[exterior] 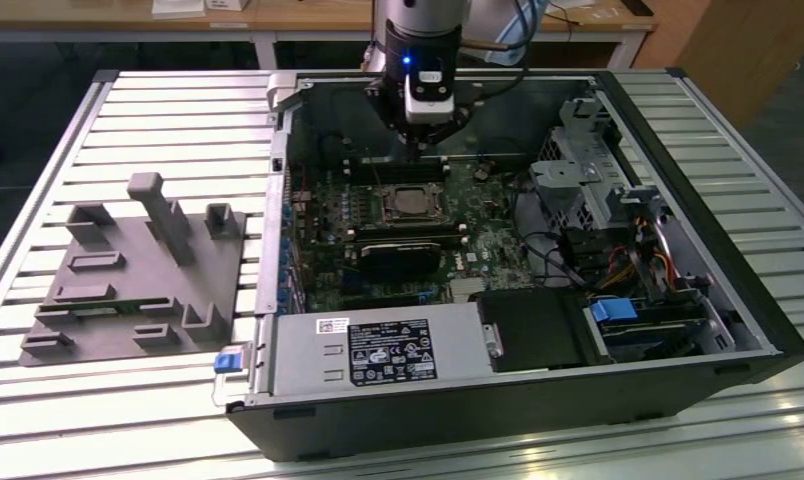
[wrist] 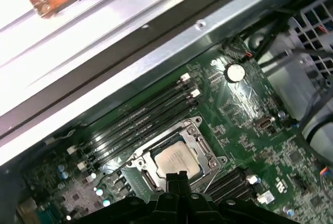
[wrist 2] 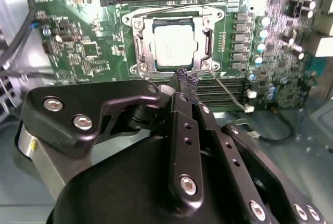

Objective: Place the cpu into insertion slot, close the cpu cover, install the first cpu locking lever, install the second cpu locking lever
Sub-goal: 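Install the first cpu locking lever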

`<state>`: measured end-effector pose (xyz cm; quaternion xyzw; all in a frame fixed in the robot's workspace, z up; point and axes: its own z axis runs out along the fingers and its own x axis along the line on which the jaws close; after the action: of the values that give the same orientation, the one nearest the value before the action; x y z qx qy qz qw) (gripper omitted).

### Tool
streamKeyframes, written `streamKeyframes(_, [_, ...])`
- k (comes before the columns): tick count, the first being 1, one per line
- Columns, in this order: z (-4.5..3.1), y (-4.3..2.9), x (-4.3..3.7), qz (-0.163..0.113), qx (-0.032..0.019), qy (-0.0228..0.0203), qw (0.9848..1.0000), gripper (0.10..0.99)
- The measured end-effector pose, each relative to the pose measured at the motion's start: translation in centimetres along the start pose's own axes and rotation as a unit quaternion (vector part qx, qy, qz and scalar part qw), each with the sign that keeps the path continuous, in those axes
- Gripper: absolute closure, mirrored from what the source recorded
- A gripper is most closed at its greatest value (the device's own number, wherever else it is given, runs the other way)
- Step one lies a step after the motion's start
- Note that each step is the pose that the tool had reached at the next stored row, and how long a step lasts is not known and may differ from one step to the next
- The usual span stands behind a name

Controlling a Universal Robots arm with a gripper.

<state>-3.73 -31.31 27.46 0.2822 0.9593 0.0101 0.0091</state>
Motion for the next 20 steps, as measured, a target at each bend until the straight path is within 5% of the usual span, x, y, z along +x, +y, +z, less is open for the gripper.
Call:
streamKeyframes(5, [0.00, 0.00, 0.00, -0.045, -0.0005, 0.0011, 0.9990, 0.980])
streamKeyframes(12, [0.00, 0.00, 0.00, -0.093, -0.0011, 0.0022, 0.9957, 0.980])
streamKeyframes(20, [0.02, 0.00, 0.00, -0.162, -0.0019, 0.0040, 0.9868, 0.980])
